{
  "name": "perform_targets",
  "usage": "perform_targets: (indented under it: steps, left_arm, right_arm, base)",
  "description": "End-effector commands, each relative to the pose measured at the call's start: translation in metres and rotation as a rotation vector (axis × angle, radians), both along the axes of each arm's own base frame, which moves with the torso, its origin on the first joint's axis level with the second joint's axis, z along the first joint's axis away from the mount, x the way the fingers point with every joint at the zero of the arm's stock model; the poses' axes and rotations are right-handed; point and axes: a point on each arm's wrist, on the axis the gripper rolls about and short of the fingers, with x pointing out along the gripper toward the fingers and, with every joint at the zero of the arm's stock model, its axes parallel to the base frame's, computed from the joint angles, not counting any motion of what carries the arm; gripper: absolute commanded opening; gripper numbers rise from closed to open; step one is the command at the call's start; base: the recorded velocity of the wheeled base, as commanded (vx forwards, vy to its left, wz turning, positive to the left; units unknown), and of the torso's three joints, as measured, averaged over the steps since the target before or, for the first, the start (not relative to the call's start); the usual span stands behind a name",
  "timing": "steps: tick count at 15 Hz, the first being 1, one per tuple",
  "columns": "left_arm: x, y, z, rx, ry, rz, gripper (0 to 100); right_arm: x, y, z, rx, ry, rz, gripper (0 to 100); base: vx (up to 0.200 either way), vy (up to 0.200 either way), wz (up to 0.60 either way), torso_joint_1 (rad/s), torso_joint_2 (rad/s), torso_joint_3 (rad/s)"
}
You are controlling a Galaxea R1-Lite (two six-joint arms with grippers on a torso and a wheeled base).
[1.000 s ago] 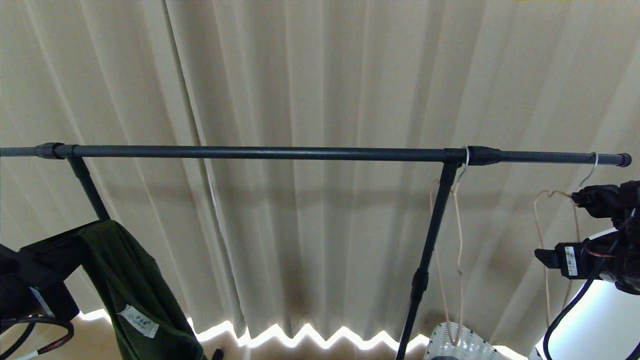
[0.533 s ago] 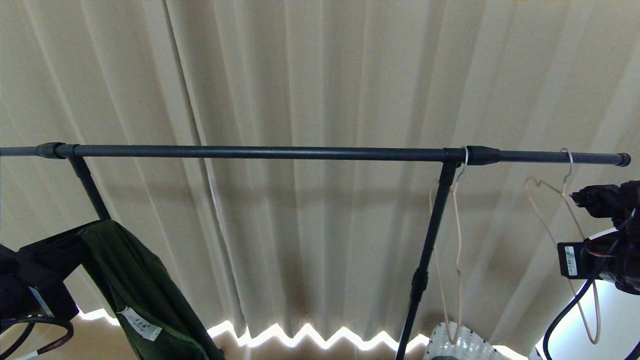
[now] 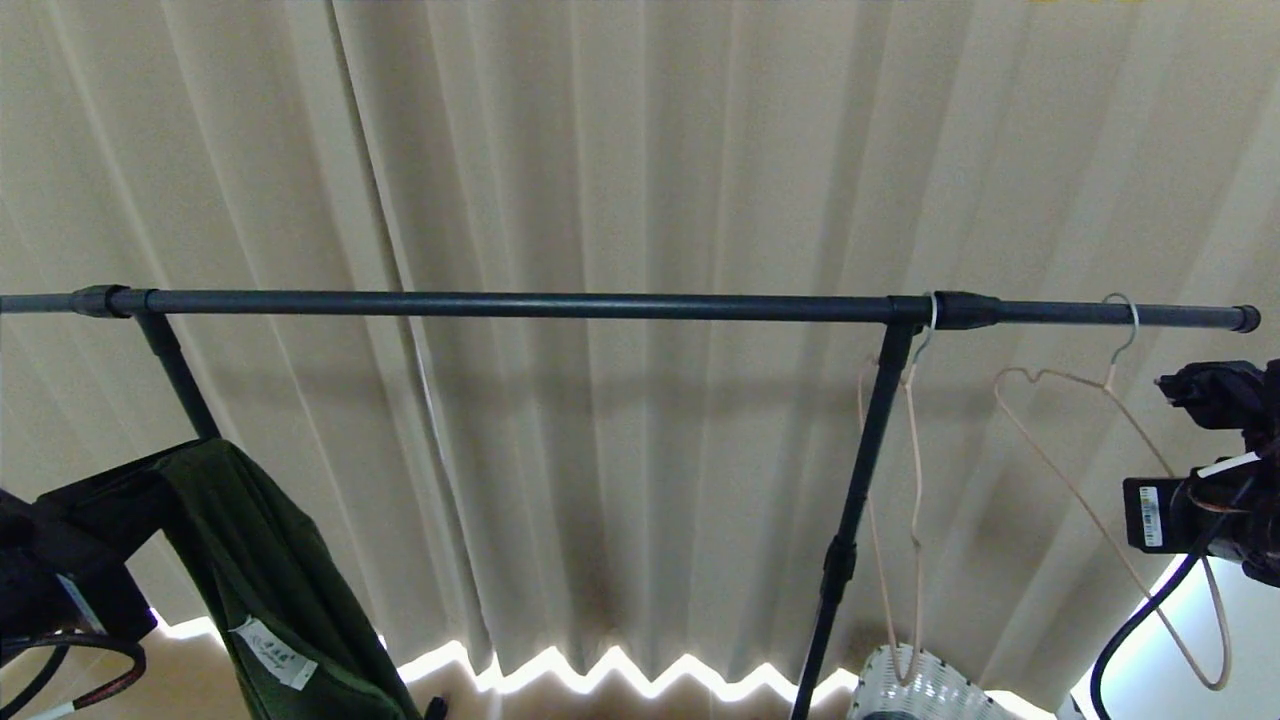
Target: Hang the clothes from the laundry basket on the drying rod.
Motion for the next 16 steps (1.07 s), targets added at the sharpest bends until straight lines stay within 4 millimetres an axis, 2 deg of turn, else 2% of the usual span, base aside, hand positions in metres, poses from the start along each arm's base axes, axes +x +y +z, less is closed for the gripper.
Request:
perform_targets:
  steps: [1,9,13,16]
  left_arm:
    - [0.000,0.000,0.000,0.001,-0.001,-0.001,0]
    - [-0.001,0.000,-0.002,0.008,0.003,-0.004,0]
    - [-0.002,0.000,-0.005,0.045,0.001,-0.002,0]
    - [-0.003,0.001,-0.005,0.047,-0.005,-0.003,0]
  right_arm:
    - [-0.013,0.001,0.013,0.028,-0.064,0.043,0]
    - [-0.027,0.004,0.024,0.079,-0.189,0.132,0]
    - [-0.048,0.004,0.028,0.078,-0.236,0.142,0]
    - [-0.056,0.005,0.028,0.076,-0.247,0.146,0]
  base:
    - [0.000,0.000,0.00,0.000,0.00,0.000]
    - [0.000,0.000,0.00,0.000,0.00,0.000]
    - [0.000,0.000,0.00,0.000,0.00,0.000]
    - [-0.200,0.000,0.00,0.004,0.00,0.001]
